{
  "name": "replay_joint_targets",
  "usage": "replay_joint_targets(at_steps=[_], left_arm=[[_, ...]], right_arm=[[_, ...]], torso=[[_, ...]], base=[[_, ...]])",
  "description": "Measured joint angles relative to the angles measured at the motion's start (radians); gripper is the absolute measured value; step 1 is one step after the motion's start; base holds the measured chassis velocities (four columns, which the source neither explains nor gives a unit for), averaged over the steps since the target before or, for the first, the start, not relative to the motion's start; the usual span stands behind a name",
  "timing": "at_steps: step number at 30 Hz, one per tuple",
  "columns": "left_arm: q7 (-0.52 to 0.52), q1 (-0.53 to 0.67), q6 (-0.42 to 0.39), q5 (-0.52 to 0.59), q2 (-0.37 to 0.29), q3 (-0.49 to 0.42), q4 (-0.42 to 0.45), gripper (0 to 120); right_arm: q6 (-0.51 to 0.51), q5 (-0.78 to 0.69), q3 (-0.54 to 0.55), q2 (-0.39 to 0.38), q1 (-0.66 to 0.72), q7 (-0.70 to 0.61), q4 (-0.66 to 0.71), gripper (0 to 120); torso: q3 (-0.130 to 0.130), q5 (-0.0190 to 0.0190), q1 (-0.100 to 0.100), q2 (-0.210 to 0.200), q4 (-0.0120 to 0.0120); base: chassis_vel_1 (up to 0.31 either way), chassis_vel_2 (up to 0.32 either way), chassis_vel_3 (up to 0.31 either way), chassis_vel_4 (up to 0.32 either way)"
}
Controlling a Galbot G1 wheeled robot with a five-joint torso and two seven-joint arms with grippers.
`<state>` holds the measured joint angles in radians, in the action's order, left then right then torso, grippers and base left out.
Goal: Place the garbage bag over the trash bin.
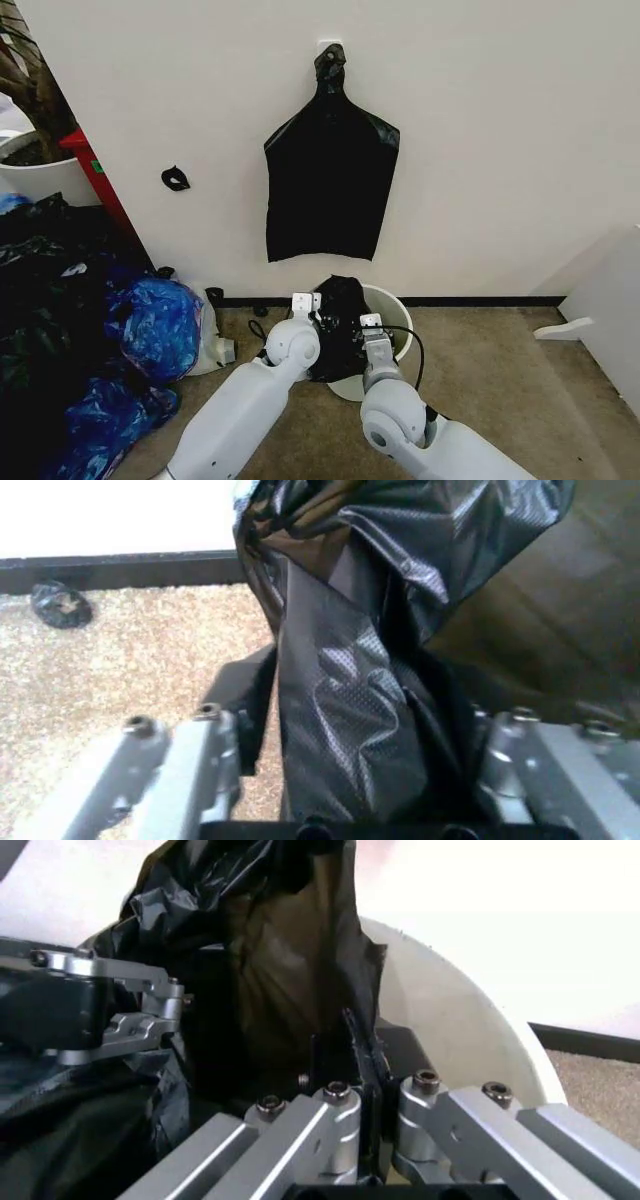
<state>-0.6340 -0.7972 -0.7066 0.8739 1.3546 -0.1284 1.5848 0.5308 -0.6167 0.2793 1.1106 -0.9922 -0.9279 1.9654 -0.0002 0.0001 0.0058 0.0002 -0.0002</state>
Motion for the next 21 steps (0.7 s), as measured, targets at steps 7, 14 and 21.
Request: replay_joint_targets(at_steps=[7, 14, 21], left_arm=[[0.045, 0.009, -0.015, -0.002, -0.029, 0.004, 0.008, 22], [0.16, -0.004, 0.003, -0.018, -0.114, 0.041, 0.077, 2], [0.3, -0.058, 0.032, -0.08, -0.217, 0.103, 0.16, 1]], right_arm=[[-0.065, 0.037, -0.001, -0.008, -0.005, 0.015, -0.014, 0], [-0.104, -0.005, -0.039, -0.01, -0.002, 0.009, -0.017, 0], [-0.158, -0.037, -0.058, -0.009, 0.008, 0.015, -0.021, 0]], torso=[[0.0, -0.0001, 0.0, 0.0, -0.0002], [0.0, -0.0005, 0.0, 0.0, -0.0006], [0.0, -0.0003, 0.0, 0.0, 0.0]], base=[[0.0, 0.0, 0.0, 0.0], [0.0, 0.0, 0.0, 0.0], [0.0, 0.0, 0.0, 0.0]])
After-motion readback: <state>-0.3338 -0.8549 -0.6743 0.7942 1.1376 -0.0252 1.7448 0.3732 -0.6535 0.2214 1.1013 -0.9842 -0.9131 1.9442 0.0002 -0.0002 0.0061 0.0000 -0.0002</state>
